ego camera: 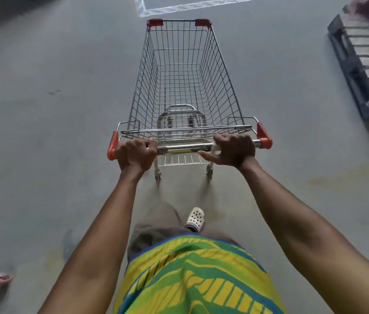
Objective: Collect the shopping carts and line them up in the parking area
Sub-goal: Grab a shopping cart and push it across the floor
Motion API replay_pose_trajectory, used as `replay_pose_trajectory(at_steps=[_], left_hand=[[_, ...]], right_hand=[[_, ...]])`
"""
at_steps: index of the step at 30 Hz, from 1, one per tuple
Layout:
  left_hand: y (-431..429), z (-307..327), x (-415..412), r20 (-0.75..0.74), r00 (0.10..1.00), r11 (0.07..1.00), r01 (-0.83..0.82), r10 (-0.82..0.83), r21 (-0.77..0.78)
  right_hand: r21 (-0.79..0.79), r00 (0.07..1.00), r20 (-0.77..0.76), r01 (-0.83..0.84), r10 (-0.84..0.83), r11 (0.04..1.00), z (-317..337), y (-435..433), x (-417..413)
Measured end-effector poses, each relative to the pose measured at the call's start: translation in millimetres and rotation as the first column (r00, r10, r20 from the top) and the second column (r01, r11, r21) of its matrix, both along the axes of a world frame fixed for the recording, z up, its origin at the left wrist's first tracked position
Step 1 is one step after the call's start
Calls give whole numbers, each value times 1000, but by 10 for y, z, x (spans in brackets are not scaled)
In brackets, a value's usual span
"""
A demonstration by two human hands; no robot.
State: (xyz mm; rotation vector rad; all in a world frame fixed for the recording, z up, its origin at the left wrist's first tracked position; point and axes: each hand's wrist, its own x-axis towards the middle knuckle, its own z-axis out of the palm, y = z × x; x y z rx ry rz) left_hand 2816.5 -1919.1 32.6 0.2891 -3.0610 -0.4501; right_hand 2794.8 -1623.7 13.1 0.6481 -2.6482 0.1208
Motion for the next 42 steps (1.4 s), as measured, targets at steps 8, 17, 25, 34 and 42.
replay_pose_trajectory(at_steps=[8, 17, 25, 34, 42], left_hand=[[105, -22, -1883, -145, 987, 996, -74, 67, -44], [-58, -231, -4042, -321, 947, 996, -50, 25, -72], [-313, -270, -5597, -330, 939, 994, 66, -92, -89], [-70, -384, -7549, -376, 923, 993, 43, -81, -108], [542, -285, -9390, -279, 960, 997, 19, -37, -68]], right_hand=[[13, 1000, -20, -7, 7, 1000, -61, 58, -1978], [-104, 935, 48, 355, -351, 929, -51, -233, -3977], [-158, 896, 27, 441, -443, 883, -107, -465, -5265], [-190, 907, -40, 405, -419, 894, -178, -210, -7153], [-166, 916, 0, 396, -402, 903, -81, 369, -9264]])
